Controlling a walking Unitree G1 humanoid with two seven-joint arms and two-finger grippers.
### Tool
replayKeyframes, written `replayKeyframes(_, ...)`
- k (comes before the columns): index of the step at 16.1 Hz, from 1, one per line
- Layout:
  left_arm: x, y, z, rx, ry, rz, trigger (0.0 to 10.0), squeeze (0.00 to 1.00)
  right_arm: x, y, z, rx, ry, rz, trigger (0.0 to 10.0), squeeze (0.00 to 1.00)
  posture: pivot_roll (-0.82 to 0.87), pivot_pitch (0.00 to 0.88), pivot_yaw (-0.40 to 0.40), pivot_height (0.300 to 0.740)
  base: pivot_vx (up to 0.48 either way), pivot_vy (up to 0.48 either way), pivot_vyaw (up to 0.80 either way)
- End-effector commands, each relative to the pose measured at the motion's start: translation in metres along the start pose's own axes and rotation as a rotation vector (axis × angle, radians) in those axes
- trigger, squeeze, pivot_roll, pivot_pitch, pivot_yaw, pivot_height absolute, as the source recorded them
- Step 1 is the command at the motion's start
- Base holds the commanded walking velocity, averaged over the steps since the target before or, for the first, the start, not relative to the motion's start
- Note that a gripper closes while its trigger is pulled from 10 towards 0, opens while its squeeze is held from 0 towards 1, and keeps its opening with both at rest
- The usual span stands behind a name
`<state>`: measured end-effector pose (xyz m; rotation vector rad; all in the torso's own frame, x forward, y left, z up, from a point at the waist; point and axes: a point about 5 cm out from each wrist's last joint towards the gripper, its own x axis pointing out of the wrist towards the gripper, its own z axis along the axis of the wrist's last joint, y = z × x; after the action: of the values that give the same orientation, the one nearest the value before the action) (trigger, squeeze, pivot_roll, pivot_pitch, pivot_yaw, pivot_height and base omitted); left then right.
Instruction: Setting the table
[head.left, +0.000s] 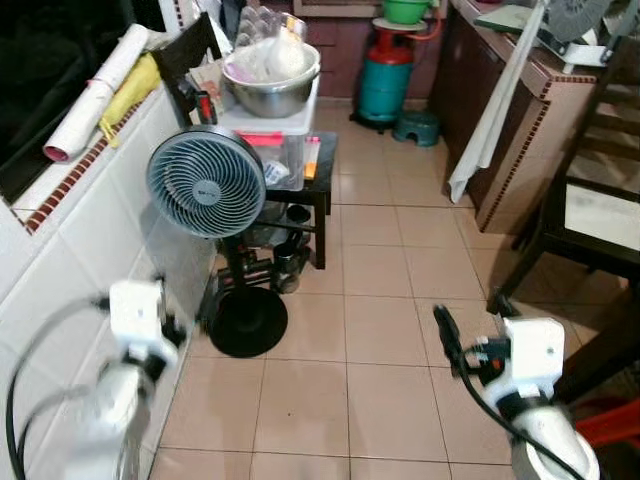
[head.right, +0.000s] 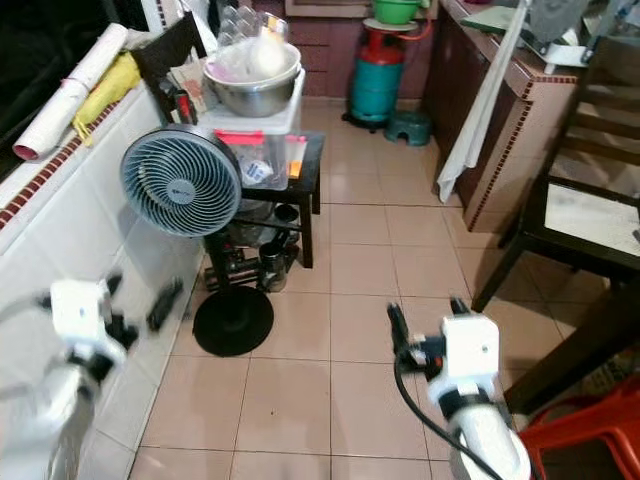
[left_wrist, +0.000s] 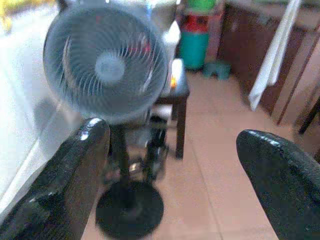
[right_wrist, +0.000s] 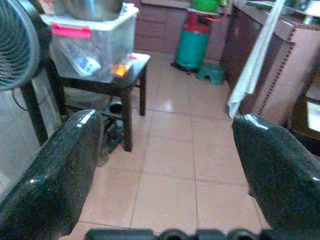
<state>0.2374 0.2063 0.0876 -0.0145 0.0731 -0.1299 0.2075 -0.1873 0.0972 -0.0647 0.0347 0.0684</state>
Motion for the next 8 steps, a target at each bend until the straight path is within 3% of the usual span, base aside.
replayKeyframes(1, -0.005, -0.002, -0.009, 0.003, 0.042, 0.027, 10.0, 0.00, -0.002, 0.001, 0.003, -0.011, -0.014, -0.022, 10.0, 0.00, 0.02, 0.000, 0.019, 0.740, 0.000, 0.000, 0.00)
replayKeyframes(3, -0.014, -0.011, -0.020, -0.025, 0.053, -0.007, 10.0, 0.00, -0.006, 0.006, -0.003, -0.020, 0.004, -0.054, 10.0, 0.00, 0.02, 0.000, 0.013, 0.740, 0.000, 0.000, 0.00)
replayKeyframes(5, -0.015, -0.012, -0.023, -0.061, 0.051, -0.001, 10.0, 0.00, -0.002, 0.011, -0.004, -0.015, 0.009, -0.071, 10.0, 0.00, 0.03, 0.000, 0.010, 0.740, 0.000, 0.000, 0.00)
replayKeyframes(8, -0.009, -0.014, -0.021, -0.036, 0.048, -0.039, 10.0, 0.00, 0.004, 0.010, -0.005, -0.017, 0.015, -0.053, 10.0, 0.00, 0.03, 0.000, 0.005, 0.740, 0.000, 0.000, -0.80)
